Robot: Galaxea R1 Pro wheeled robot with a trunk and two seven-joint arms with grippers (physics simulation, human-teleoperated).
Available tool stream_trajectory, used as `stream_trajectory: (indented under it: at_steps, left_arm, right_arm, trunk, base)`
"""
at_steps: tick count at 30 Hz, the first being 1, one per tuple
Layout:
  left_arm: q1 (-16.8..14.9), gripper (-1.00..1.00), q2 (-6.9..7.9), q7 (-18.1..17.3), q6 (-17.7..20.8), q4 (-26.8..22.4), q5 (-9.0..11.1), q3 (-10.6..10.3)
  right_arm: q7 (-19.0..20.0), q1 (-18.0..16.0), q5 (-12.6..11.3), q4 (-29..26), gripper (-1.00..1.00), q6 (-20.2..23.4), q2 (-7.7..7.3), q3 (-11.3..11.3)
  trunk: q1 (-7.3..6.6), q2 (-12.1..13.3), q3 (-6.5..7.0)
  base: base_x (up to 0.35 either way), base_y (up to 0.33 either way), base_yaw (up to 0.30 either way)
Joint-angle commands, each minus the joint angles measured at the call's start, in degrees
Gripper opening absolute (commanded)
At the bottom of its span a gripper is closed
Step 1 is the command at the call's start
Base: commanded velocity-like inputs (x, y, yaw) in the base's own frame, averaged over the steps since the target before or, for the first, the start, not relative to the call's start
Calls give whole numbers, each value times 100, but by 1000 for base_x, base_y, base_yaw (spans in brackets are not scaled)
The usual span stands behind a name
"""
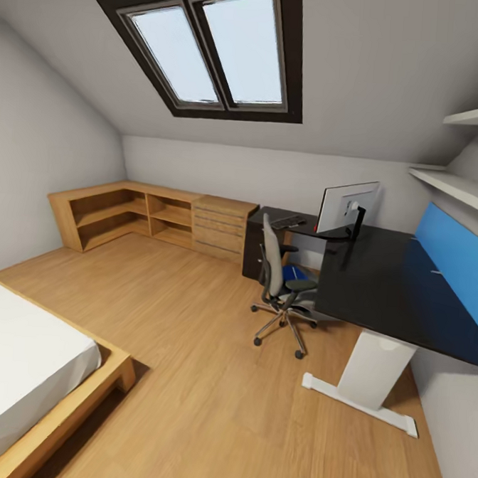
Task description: In the bedroom, organize the workspace by keeping the computer under the desk, ensuring the monitor is on the desk, placing the keyboard on the desk next to the monitor, placing the mouse on the desk next to the keyboard, moving the folder from the swivel chair onto the desk next to the mouse, stacking the notebook on top of the folder with the pen on top of the notebook, and positioning the swivel chair next to the desk.
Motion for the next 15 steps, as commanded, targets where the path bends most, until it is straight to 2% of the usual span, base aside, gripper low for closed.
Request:
stream_trajectory:
  at_steps: [1, 7, 15]
  left_arm:
    - [-2, 100, -2, 4, -13, -1, 22, -6]
    - [-2, 100, -4, 4, -13, -1, 16, -6]
    - [-2, 100, -5, 4, -13, -1, 15, -6]
  right_arm:
    - [11, -5, -27, 4, 100, -25, 3, -11]
    - [11, -5, -26, 4, 100, -25, 3, -13]
    - [11, -5, -23, 5, 100, -25, 3, -14]
  trunk:
    - [3, -8, -18]
    - [3, -8, -70]
    - [3, -8, -137]
  base:
    - [180, 207, -181]
    - [196, 206, -185]
    - [25, 23, -196]
